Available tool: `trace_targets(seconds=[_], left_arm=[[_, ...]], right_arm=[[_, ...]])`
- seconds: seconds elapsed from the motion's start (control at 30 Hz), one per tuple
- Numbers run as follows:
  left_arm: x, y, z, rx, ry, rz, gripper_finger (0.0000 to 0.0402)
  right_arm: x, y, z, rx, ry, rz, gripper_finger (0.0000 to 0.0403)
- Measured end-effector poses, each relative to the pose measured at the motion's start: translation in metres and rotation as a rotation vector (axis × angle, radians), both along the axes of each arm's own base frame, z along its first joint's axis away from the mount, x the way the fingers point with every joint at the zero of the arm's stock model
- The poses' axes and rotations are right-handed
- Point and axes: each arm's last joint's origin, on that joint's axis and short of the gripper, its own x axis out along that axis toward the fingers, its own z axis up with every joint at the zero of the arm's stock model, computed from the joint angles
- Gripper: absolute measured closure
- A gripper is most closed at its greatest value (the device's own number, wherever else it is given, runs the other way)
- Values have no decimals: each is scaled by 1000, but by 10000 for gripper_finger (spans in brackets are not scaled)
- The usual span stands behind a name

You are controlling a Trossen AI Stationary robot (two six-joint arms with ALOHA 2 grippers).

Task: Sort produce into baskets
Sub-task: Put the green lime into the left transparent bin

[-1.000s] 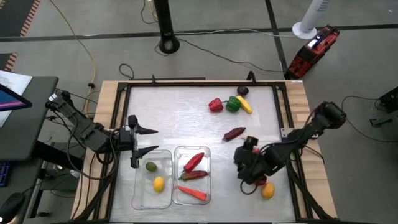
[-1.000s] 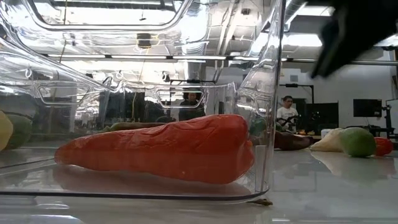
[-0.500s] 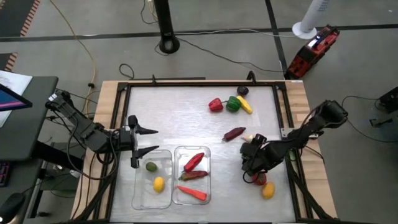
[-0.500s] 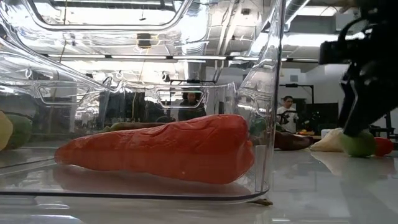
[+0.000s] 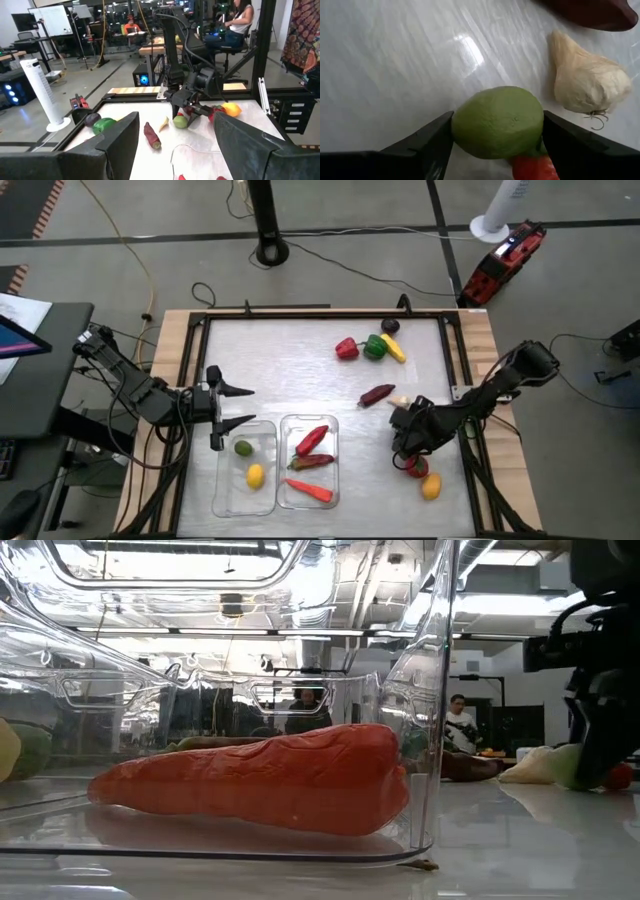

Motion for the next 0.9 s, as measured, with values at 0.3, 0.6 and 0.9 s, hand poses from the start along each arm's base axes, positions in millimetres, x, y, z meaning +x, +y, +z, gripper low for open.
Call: trace_targets(seconds=[0.3, 0.6, 0.9], left_arm=[[0, 0, 0, 0, 0, 1, 159], [0, 0, 0, 1, -2, 3, 159], [0, 0, 0, 0, -4, 2, 159]], right_arm=[[15, 8, 14, 20, -83, 53, 115], [73, 37, 94, 38, -411, 230, 116], [166, 57, 101, -10, -593, 517, 116]])
